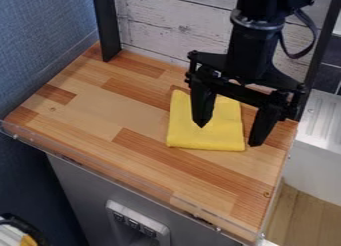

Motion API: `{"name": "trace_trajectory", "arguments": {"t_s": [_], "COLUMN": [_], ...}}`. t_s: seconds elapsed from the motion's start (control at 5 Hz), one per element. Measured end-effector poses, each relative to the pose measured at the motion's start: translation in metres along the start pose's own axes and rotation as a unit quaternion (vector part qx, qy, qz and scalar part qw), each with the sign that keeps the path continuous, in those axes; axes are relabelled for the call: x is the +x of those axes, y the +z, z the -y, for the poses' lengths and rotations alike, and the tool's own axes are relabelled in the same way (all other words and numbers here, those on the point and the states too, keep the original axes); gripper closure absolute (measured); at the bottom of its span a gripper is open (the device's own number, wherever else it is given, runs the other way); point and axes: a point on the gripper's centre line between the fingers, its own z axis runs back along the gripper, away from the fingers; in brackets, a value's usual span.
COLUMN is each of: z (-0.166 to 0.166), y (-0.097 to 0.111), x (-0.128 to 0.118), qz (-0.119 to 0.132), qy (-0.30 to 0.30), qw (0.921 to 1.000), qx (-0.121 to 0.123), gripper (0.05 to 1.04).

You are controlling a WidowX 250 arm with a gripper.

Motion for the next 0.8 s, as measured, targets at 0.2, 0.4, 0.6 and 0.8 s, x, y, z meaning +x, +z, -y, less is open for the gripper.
{"name": "trace_trajectory", "arguments": {"t_s": [0.2,0.4,0.6,0.8], "z": [-0.001,-0.007,-0.015,-0.024], "y": [-0.006,-0.007,-0.010,-0.015], "x": [0.006,0.022,0.036,0.050], "qz": [-0.004,0.012,0.027,0.041], "qy": [-0.044,-0.105,-0.172,-0.229], "qw": [0.9990,0.9944,0.9847,0.9725], "qx": [0.001,-0.003,-0.004,-0.007], "gripper": [0.084,0.084,0.084,0.084]}}
